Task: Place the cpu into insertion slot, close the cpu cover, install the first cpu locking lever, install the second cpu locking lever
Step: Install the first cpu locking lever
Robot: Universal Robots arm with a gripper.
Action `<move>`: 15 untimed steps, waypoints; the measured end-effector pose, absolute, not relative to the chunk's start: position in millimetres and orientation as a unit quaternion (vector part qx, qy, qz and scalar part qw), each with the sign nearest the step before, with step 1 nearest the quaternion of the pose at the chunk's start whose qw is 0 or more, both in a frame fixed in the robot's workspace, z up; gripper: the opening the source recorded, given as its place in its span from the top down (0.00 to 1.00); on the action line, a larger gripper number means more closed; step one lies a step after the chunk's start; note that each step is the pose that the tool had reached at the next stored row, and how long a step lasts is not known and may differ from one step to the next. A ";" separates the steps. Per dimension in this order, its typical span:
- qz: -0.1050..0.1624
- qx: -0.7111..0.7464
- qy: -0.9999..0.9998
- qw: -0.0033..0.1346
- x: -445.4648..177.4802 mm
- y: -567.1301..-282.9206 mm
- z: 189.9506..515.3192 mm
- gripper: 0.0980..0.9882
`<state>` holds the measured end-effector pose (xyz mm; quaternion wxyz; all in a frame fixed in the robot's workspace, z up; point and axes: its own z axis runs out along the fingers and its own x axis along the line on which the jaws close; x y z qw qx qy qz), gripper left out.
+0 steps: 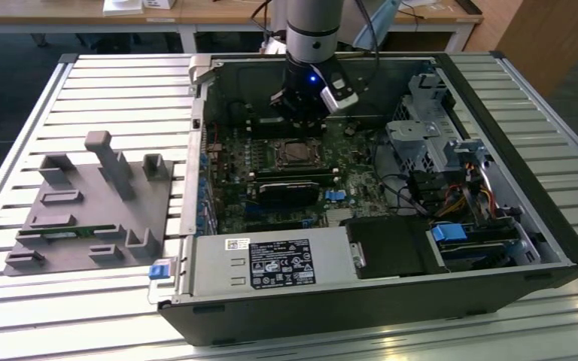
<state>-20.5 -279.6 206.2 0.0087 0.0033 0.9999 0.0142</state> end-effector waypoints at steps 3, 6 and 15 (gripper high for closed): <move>0.014 0.003 1.000 0.009 -20.5 -279.7 206.6 0.99; 0.014 0.003 1.000 0.009 -20.5 -281.4 206.6 0.99; 0.014 0.003 1.000 0.009 -20.4 -283.8 206.6 0.99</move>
